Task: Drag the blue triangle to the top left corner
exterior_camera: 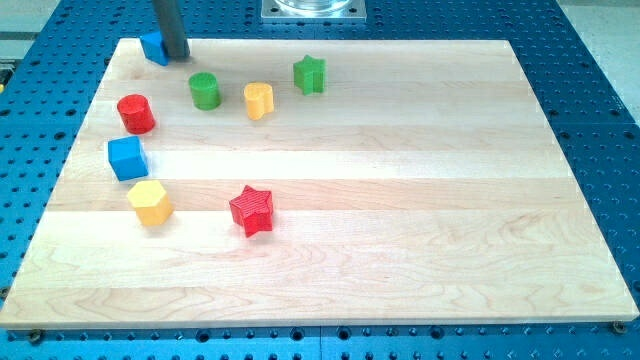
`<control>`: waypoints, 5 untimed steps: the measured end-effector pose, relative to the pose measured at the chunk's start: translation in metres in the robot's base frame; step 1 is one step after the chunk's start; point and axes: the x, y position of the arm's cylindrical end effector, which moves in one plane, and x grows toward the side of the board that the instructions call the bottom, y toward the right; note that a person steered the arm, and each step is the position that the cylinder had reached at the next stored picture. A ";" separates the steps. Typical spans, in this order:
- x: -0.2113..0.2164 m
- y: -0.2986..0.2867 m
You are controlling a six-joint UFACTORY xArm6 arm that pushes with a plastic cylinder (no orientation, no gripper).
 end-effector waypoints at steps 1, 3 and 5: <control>0.054 -0.001; 0.060 -0.067; 0.068 -0.092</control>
